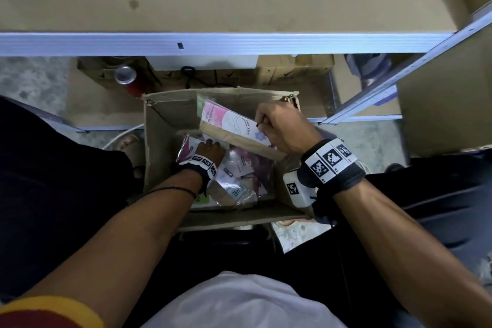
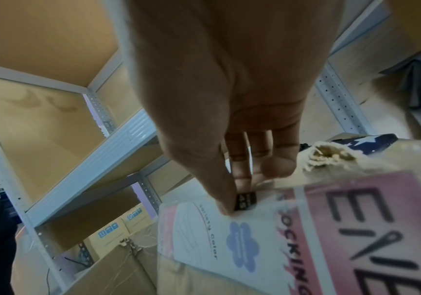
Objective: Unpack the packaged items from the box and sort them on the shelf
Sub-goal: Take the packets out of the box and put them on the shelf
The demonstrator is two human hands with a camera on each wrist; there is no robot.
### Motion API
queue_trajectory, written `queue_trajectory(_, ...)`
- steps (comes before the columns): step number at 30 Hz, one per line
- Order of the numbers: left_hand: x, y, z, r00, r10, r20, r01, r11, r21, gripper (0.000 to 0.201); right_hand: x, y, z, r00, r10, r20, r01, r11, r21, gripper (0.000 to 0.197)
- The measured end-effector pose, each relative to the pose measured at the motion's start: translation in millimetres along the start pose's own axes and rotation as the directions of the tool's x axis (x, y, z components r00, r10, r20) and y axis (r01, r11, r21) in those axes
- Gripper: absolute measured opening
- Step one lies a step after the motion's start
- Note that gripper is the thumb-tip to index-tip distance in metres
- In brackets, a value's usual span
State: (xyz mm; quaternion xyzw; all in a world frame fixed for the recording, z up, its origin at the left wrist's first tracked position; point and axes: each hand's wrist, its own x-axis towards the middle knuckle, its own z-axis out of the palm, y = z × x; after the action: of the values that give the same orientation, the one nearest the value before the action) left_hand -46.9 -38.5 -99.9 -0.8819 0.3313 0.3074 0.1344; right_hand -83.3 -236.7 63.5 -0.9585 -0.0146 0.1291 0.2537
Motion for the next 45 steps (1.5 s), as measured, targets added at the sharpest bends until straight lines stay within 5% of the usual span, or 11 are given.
queue_trajectory(9,-1,-3,8,0.996,-0.08,-0.036,0.077,0.995,-0.07,0.051,3,0,12,0.999,-0.034,0.038,0.034,0.999,0.011,0.014)
queue_trajectory(17,-7,-7,-4,0.995,0.018,0.1,-0.003,0.989,-0.149,0.046,1,1,12,0.999,-0.016,0.046,0.015,1.0,0.024,0.013)
queue_trajectory(24,-10,2,4,0.947,0.177,0.268,-0.102,0.957,-0.273,0.038,3,-4,14,0.994,-0.005,0.106,0.005,1.0,0.001,0.012)
queue_trajectory(32,-11,-2,24,0.964,0.074,0.254,-0.011,0.971,-0.239,0.086,4,-4,18,0.993,-0.01,0.121,0.01,1.0,-0.001,0.013)
queue_trajectory(42,-18,-10,23,0.94,0.065,0.335,-0.013,0.988,-0.154,0.067,5,-4,17,0.993,0.0,0.119,0.001,1.0,-0.009,0.015)
queue_trajectory(45,-22,-20,30,0.952,0.006,0.306,0.041,0.988,-0.146,0.077,3,-4,16,0.993,-0.009,0.114,0.008,1.0,0.005,0.017)
